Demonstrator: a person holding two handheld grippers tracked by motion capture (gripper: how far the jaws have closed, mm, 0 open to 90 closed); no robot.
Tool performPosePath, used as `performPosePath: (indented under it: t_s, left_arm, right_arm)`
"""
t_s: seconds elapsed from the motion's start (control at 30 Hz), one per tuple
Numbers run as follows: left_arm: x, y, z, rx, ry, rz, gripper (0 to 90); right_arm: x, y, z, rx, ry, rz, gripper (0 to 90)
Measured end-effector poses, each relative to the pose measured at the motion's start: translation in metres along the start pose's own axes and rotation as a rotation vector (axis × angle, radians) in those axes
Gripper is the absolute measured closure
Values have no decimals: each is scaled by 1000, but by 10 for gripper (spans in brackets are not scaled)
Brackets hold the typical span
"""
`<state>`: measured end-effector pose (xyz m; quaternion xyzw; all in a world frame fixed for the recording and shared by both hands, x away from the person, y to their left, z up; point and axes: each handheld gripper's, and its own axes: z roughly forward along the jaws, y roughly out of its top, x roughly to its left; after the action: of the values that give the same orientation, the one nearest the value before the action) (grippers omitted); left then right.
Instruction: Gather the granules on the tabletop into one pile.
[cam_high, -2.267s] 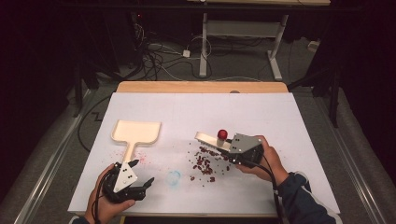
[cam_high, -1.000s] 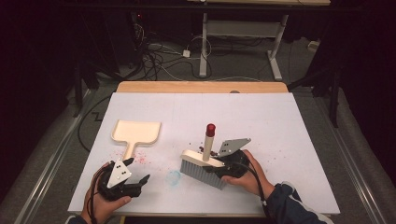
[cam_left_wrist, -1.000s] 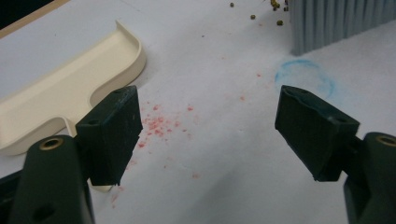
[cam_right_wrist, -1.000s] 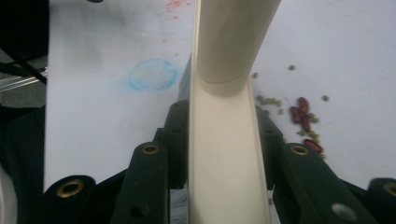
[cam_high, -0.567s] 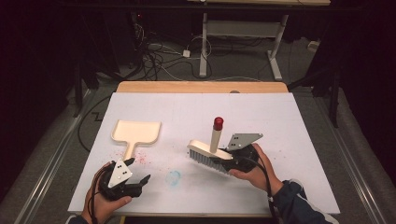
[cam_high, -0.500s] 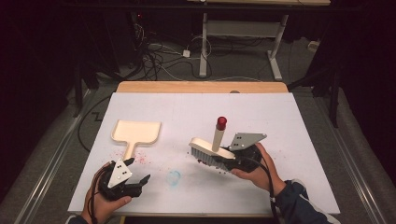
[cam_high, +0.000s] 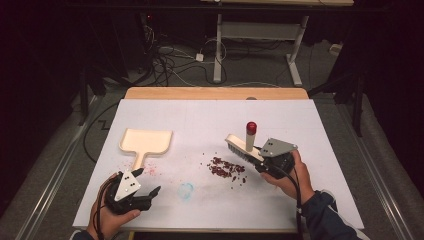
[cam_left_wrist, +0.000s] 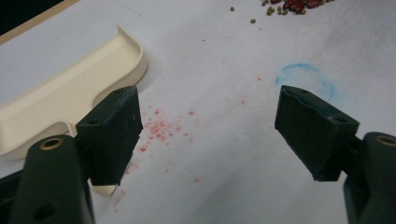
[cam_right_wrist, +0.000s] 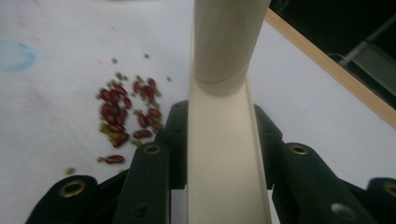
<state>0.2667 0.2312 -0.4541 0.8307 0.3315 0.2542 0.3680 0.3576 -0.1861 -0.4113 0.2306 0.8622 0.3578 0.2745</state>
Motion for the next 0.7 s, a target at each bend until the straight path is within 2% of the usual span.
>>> performPosePath:
  t_s: [0.07, 0.1, 0.2, 0.33, 0.37, 0.43, 0.47, 0.5, 0.53, 0.57, 0.6, 0.63, 0.7]
  left_arm:
    - [0, 0, 0, 4, -1, 3, 221]
    - [0, 0, 1, 6, -1, 5, 221]
    - [-1, 0, 0, 7, -3, 9, 221]
    - [-1, 0, 0, 6, -3, 8, 222]
    - [-1, 0, 1, 7, -4, 8, 224]
    - [-2, 0, 1, 8, -6, 9, 224]
    - [-2, 0, 1, 9, -6, 12, 224]
    - [-2, 0, 1, 8, -6, 12, 224]
    - [-2, 0, 2, 8, -7, 11, 225]
    - [-2, 0, 2, 9, -8, 11, 225]
    - [-2, 0, 2, 9, -8, 10, 224]
    - [-2, 0, 2, 9, -8, 10, 224]
    - [-2, 0, 1, 7, -8, 8, 224]
  right_arm:
    - [0, -2, 3, 13, -17, 9, 677]
    - [1, -6, 8, 35, -51, 31, 677]
    - [7, -7, 15, 61, -74, 38, 677]
    - [16, -6, 21, 63, -68, 28, 678]
    - [24, -3, 24, 65, -69, 6, 678]
    - [29, -2, 26, 65, -66, 6, 678]
    - [38, 2, 29, 64, -70, -13, 678]
    - [38, 2, 29, 64, -70, -13, 678]
    - [46, 7, 31, 46, -51, -20, 678]
    - [46, 7, 31, 46, -51, -20, 678]
    - [53, 12, 32, 36, -21, -30, 678]
    - [56, 14, 32, 35, -17, -37, 678]
    - [61, 16, 33, 39, -36, -66, 678]
